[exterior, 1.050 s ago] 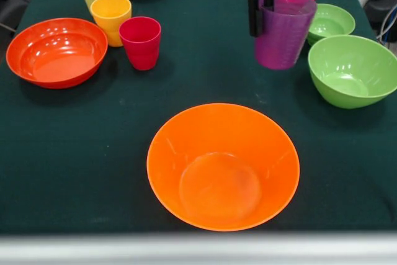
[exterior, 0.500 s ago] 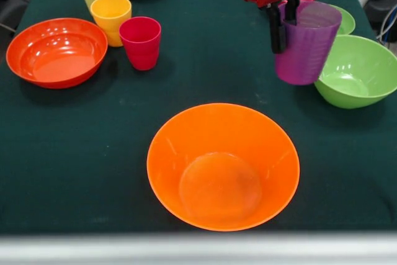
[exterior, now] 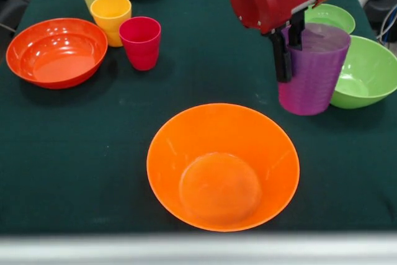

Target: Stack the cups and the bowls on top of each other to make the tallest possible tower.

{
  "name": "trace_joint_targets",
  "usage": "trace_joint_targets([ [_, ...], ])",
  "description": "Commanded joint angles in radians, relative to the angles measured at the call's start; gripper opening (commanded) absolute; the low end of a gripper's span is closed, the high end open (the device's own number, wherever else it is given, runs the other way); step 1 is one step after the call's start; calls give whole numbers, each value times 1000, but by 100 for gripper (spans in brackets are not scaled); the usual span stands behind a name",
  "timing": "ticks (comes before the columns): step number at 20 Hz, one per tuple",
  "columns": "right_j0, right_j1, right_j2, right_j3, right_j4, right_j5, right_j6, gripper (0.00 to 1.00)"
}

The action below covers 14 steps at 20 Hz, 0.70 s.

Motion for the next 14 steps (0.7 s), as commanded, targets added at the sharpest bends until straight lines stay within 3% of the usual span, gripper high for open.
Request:
trace_joint_targets([
  [1, 15, 98, 16, -148, -89, 158, -391, 0],
  [5, 14, 126, 5, -174, -101, 160, -423, 0],
  [14, -10, 120, -9, -116, -112, 108, -429, 0],
])
